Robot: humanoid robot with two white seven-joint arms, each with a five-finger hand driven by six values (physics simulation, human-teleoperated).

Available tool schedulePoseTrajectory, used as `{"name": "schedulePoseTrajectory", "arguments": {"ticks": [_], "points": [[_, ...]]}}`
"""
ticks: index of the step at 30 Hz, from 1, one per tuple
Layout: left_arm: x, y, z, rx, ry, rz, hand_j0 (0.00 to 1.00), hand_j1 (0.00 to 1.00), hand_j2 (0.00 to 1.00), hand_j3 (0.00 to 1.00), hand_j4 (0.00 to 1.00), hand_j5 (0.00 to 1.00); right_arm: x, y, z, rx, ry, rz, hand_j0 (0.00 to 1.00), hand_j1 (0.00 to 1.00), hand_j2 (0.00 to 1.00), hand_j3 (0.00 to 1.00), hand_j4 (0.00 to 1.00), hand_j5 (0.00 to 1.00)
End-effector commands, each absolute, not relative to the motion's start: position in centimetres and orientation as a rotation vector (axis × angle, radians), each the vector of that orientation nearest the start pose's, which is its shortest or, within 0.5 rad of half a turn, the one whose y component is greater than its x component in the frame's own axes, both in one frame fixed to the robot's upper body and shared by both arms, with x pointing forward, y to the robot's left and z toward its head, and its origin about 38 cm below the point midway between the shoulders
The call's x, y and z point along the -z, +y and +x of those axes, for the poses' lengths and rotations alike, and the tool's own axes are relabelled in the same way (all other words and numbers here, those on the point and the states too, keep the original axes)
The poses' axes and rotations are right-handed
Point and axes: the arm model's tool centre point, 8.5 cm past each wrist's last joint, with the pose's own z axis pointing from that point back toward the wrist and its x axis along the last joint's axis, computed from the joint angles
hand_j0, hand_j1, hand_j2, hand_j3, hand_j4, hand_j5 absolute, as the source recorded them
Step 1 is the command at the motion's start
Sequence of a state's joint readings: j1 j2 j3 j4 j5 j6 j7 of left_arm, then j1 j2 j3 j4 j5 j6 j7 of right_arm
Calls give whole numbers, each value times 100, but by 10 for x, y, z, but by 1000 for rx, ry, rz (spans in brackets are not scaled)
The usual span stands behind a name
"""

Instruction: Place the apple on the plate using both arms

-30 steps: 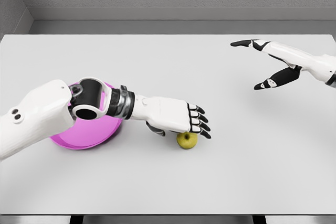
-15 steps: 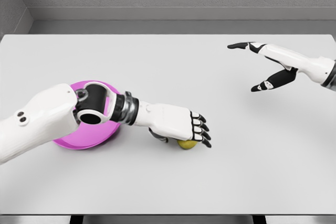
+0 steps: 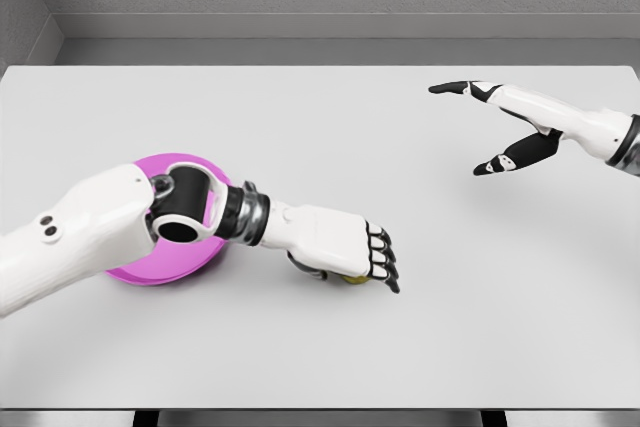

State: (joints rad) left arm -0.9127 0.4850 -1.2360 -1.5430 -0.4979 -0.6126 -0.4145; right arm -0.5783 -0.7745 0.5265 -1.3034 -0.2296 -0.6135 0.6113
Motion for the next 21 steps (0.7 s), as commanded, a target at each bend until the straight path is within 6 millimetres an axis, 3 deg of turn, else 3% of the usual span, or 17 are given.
{"name": "schedulePoseTrajectory", "arguments": {"ticks": [1, 21], "points": [[-159, 67, 369, -2720, 1650, 111, 87, 87, 87, 87, 87, 87, -221, -327, 439, -1488, -1737, 64, 100, 100, 100, 100, 100, 100], [-156, 66, 368, -2724, 1621, 95, 83, 83, 83, 83, 83, 83, -221, -327, 439, -1487, -1740, 64, 100, 100, 100, 100, 100, 100]]}}
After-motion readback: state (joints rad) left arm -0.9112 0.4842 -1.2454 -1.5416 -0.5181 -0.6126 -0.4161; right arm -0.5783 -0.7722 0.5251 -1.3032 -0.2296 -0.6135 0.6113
